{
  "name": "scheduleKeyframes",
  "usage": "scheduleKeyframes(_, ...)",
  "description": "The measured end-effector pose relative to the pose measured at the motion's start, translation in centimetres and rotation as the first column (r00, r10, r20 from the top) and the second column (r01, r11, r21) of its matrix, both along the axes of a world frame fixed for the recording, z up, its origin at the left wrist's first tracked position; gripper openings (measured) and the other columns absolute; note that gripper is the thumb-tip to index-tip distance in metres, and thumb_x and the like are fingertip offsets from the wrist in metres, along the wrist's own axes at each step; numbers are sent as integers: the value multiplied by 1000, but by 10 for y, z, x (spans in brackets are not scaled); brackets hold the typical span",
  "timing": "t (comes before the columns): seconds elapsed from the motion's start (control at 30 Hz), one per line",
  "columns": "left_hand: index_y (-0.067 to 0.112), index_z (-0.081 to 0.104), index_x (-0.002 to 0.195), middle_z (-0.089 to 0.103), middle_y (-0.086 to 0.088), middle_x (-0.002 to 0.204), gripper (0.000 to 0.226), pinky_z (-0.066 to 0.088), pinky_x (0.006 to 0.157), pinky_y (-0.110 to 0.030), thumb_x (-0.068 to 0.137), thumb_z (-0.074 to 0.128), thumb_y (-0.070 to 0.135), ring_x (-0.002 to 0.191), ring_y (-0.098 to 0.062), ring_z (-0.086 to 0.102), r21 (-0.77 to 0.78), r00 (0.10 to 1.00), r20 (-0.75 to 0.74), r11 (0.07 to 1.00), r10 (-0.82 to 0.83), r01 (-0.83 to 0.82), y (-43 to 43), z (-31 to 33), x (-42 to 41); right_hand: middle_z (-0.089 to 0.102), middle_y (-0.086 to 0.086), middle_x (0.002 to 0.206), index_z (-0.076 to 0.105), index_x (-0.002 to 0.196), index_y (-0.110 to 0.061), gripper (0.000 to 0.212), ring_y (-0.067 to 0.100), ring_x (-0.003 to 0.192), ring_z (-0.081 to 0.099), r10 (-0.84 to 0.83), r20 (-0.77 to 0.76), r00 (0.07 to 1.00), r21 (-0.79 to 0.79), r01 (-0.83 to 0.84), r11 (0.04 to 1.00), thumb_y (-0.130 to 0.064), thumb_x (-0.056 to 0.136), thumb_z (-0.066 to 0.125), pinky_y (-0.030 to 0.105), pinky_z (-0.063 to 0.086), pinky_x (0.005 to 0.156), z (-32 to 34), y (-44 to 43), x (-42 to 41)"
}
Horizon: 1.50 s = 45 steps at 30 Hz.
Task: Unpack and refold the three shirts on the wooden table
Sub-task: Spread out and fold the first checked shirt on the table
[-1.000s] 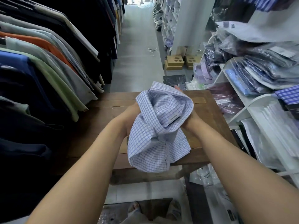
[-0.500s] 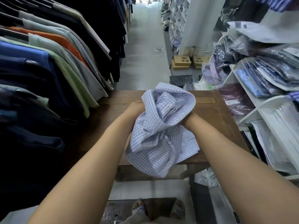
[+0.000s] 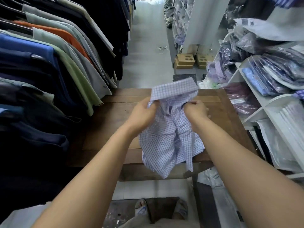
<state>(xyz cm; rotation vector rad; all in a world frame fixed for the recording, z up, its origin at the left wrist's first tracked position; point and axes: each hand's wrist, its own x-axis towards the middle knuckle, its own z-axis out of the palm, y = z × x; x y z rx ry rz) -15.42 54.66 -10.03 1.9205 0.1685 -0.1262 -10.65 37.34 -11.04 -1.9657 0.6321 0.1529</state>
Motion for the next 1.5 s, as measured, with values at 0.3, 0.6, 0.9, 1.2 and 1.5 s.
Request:
scheduleKeyframes(0.3,23,69,104,74,3,102,32,59,85,-41,102,49,49,94,-18,70,-178,988,-37,972,152,-156,1,9,18,54,-11,142,53,141,-22,65,9,129,48,89,182,979,318,-144,937,-66,98,33,36,36,112,-6,4,-35)
scheduleKeyframes(0.6,8,65,91,68,0,80,36,48,65,-32,87,74,43,70,-15,61,33,974,100,978,203,-207,1,16,1,65,1,92,64,98,-11,18,17,76,59,190,187,964,-74,-179,981,-21,103,49,28,42,59,-18,-31,-23)
scheduleKeyframes(0.9,9,69,99,72,-5,97,22,55,78,-37,93,61,29,89,-21,67,538,964,-248,815,-92,216,-17,27,-51,50,-8,89,51,106,-17,22,21,91,47,87,258,962,-27,-82,996,-23,103,30,35,34,68,10,-76,-41)
scheduleKeyframes(1.2,20,65,120,74,-6,115,38,53,99,-45,103,49,49,106,-26,70,-191,915,-402,977,9,-94,-66,8,-116,74,14,112,61,128,-14,68,37,100,71,327,-145,934,430,-238,871,-68,95,38,57,57,88,-25,-107,-96)
scheduleKeyframes(1.5,1,66,119,70,-14,118,47,53,99,-38,94,55,39,106,-25,67,-576,724,-562,817,-400,3,-62,22,-174,67,14,94,63,97,-7,37,26,82,66,726,-176,665,502,-574,647,-18,110,30,44,53,81,0,-116,-147)
